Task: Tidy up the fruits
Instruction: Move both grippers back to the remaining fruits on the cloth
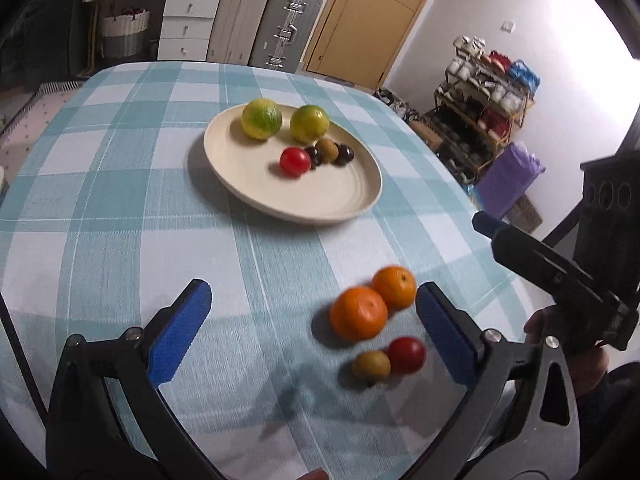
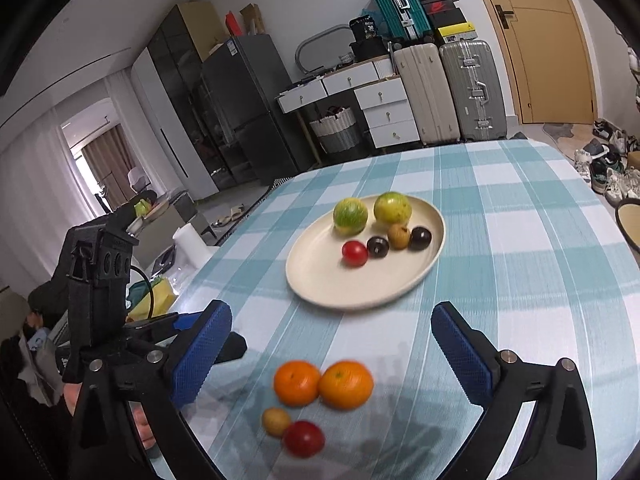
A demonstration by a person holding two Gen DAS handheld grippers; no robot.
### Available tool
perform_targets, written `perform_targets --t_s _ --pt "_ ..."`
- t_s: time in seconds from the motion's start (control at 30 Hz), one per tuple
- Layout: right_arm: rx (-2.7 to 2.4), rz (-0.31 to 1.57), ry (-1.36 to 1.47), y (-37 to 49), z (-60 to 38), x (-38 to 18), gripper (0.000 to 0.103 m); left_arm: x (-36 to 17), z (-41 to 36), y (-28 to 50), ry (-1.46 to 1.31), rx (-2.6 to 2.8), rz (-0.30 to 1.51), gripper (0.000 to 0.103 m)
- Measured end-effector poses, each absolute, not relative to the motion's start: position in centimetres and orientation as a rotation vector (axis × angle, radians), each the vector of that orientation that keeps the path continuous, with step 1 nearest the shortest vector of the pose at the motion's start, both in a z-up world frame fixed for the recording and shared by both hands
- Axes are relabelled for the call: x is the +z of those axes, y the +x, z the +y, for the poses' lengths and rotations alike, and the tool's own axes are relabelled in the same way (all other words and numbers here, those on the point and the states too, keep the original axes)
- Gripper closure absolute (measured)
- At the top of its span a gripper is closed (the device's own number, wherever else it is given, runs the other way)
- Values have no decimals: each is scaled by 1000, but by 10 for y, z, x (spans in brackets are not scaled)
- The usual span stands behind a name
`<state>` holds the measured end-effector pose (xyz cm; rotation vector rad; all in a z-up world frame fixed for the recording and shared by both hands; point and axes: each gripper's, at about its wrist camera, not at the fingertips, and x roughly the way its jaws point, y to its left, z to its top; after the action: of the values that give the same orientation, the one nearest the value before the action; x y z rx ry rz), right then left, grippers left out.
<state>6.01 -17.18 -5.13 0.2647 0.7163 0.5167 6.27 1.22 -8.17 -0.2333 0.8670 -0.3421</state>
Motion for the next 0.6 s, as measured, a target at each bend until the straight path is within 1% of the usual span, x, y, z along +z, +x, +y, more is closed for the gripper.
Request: perform_targets --t_s 0.6 --pt "468 791 264 18 -170 -72 1 -103 -7 28 -165 -317 943 1"
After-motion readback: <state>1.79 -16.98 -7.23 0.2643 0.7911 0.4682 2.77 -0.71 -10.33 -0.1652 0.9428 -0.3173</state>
